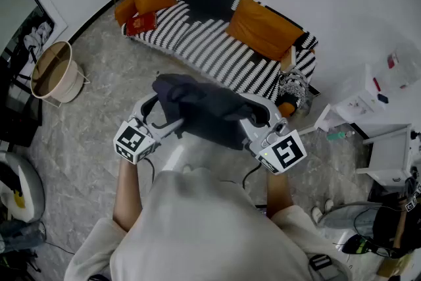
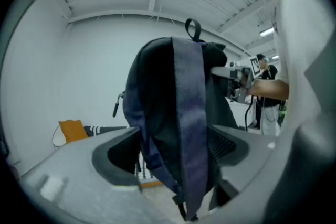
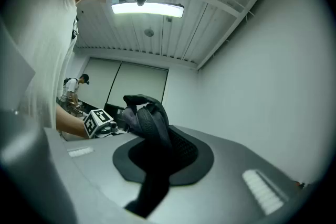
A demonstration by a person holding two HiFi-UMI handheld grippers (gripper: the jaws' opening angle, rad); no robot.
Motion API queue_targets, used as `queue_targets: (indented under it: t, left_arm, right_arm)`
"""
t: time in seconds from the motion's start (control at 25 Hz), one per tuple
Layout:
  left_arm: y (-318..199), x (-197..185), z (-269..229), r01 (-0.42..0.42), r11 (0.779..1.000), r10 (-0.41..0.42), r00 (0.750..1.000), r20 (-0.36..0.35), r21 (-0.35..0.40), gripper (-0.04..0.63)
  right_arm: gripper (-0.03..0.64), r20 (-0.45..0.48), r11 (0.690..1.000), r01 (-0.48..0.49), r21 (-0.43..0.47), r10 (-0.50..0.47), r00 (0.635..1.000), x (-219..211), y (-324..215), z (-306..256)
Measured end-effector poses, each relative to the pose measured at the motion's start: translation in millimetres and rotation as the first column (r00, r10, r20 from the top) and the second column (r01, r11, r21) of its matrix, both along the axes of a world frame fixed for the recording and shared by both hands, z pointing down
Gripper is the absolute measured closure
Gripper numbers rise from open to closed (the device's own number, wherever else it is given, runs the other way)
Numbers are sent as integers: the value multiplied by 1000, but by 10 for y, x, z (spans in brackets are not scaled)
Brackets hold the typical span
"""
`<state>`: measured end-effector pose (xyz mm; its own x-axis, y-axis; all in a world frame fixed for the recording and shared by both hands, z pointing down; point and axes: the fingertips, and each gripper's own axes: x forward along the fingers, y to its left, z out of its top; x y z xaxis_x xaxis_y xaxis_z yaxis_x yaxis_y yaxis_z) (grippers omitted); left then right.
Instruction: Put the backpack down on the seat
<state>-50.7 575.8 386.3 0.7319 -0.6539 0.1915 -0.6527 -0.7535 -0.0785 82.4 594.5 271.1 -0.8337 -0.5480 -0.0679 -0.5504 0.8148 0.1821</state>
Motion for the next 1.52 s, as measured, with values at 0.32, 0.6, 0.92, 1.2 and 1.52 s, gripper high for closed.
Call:
queue_targets:
  t: [0.32, 0.6, 0.92, 1.2, 1.52]
  left_arm:
    - [-213, -53, -19, 25, 1000, -25, 996, -89, -1, 196]
    - [-429, -187, -33, 19, 1000, -21, 989, -147, -19, 179]
    - [-524, -303, -35, -36, 999, 33, 984, -175, -13, 297]
    - [-598, -415, 122, -3, 1000, 0, 991, -137, -20, 414]
    - [-1096, -436, 200, 54, 998, -55, 993, -104, -13, 449]
  right_arm:
    - [581, 4, 1000, 7, -10, -7, 1000, -21, -13, 34]
    - [580, 13, 1000, 19, -24, -19, 1000, -88, -89, 19]
    - [579, 17, 998, -5, -56, 5, 1000, -262, -180, 43]
    - [578, 3, 994, -58, -92, 59, 998, -309, -331, 226]
    - [578, 15, 992, -71, -106, 73, 997, -282, -908, 368]
